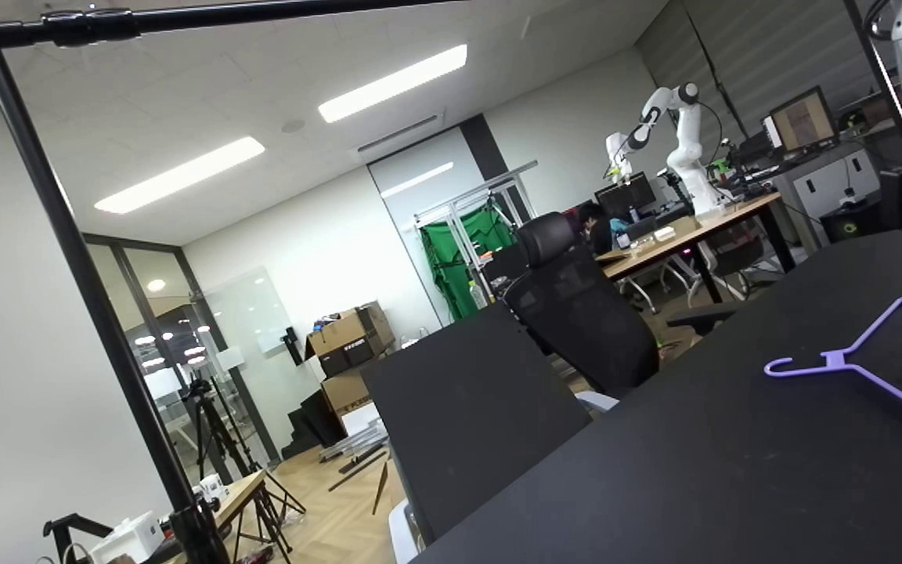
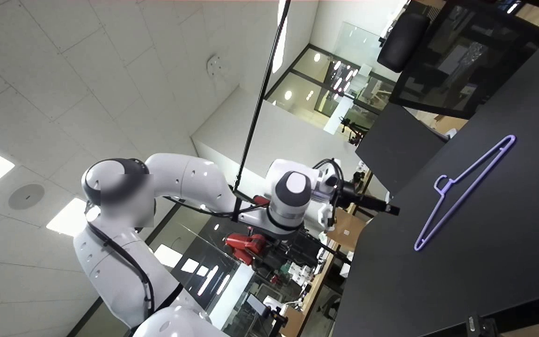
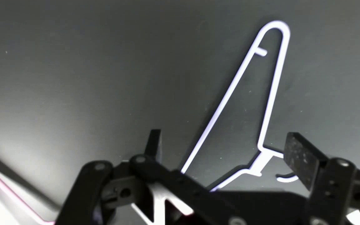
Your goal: Put the blue hanger on the black thing above the table
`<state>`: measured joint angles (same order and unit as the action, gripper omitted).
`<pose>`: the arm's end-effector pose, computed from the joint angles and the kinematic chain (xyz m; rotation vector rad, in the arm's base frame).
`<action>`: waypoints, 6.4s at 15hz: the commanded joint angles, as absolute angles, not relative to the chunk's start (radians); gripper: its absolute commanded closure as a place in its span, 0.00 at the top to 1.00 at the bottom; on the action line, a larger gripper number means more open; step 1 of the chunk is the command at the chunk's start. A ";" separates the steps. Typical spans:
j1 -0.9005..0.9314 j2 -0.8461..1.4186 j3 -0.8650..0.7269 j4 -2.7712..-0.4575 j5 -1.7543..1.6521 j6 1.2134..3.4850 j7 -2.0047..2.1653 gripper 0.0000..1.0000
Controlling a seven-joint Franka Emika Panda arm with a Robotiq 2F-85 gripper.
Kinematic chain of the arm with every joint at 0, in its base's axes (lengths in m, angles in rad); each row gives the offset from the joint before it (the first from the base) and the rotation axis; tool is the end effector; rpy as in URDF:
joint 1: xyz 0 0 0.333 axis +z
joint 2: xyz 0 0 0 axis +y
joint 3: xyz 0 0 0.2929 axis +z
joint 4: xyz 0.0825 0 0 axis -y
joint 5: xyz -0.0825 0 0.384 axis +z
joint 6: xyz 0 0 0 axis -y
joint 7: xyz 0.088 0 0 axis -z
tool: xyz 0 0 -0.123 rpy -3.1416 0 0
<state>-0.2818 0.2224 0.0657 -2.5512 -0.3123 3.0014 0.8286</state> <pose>0.4647 -0.0784 0.1713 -2.8998 1.1308 -0.3697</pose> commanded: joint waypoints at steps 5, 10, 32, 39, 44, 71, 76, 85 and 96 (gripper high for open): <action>0.053 0.634 -0.153 -2.114 -0.099 2.944 0.895 1.00; 0.128 0.779 -0.151 -1.944 0.069 2.880 0.854 0.73; 0.120 0.874 -0.159 -1.795 0.131 2.658 0.816 0.71; 0.127 0.828 -0.160 -1.809 0.137 2.655 0.823 0.22; 0.139 0.736 -0.149 -1.873 0.139 2.663 0.815 0.00; 0.176 0.660 -0.244 -2.129 0.144 2.967 0.743 1.00; 0.211 0.724 -0.282 -2.089 0.174 3.020 0.736 1.00; 0.284 0.798 -0.317 -2.010 0.221 3.045 0.736 1.00; 0.298 0.860 -0.289 -1.941 0.241 3.019 0.729 0.75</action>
<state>0.2912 0.8389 -0.2906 -1.9783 0.2236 3.0452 0.7224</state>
